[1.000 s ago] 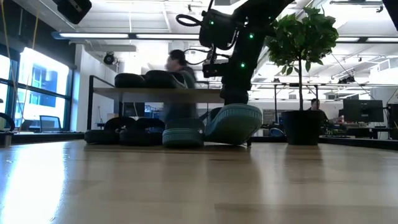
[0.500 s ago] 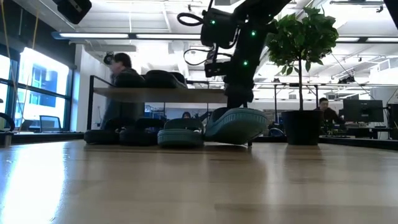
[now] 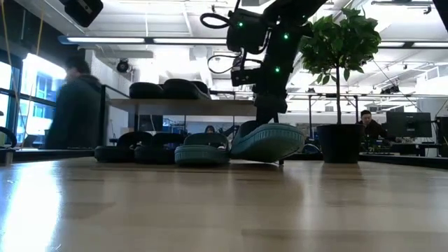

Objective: Pick and place slides into the shelf
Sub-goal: Put the blue slide under the shelf

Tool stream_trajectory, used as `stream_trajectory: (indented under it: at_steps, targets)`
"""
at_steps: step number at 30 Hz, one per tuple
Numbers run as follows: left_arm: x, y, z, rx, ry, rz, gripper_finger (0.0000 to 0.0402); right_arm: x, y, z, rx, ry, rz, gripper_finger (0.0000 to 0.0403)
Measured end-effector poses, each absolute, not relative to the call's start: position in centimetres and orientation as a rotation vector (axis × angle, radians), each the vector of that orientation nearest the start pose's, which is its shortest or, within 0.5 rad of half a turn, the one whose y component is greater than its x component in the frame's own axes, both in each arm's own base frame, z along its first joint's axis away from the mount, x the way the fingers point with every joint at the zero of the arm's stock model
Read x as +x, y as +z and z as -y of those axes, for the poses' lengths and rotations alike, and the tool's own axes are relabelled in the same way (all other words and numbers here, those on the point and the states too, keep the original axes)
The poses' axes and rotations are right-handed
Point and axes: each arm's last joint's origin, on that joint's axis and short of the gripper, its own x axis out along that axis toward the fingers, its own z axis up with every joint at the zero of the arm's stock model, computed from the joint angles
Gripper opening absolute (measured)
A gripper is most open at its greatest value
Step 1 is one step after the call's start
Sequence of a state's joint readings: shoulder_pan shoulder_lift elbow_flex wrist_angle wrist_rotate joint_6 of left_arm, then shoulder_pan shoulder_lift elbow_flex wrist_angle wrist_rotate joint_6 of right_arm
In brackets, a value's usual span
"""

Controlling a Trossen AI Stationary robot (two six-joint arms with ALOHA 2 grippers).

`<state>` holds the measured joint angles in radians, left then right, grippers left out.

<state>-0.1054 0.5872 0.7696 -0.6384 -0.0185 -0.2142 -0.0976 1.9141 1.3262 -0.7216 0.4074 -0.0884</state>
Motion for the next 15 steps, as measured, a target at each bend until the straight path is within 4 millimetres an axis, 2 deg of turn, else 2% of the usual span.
stream_trajectory:
  at_steps: [4, 9, 15]
  targets:
    - [11.6, 31.1, 1.2, -0.182, -0.036, -0.462, 0.0012, 36.8, 17.2, 4.2, -0.340, -0.477, -1.322, 0.0002]
    - [11.6, 31.1, 1.2, -0.182, -0.036, -0.462, 0.0012, 36.9, 17.2, 3.8, -0.358, -0.457, -1.316, 0.0018]
    - [11.6, 31.1, 1.2, -0.182, -0.036, -0.462, 0.0012, 36.9, 17.2, 3.7, -0.403, -0.516, -1.307, 0.0043]
